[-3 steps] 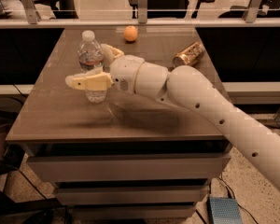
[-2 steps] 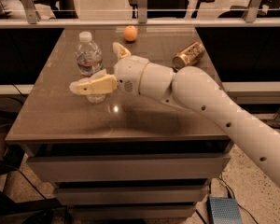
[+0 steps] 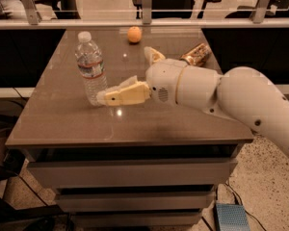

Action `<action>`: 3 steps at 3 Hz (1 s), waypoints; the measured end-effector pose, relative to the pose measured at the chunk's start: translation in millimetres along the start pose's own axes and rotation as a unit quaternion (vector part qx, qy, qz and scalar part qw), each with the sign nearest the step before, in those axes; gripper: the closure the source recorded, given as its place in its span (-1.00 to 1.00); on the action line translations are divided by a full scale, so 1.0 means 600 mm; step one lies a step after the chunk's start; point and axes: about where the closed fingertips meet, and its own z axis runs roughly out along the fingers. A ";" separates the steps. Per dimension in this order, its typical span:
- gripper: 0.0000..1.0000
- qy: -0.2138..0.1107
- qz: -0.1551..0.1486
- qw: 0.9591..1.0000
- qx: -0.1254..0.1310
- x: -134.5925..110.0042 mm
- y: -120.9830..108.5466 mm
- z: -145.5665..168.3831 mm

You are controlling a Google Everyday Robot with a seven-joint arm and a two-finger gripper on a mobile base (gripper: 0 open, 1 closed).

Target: Place water bottle upright

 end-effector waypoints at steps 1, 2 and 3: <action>-1.00 -0.033 0.000 0.999 -0.030 0.007 -0.027 -0.078; -1.00 -0.035 0.005 0.997 -0.073 0.002 0.004 -0.141; -1.00 -0.035 0.005 0.997 -0.073 0.002 0.004 -0.141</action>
Offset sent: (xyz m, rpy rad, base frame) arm -0.0305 -0.0253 0.0068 -0.0502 0.0217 -0.0463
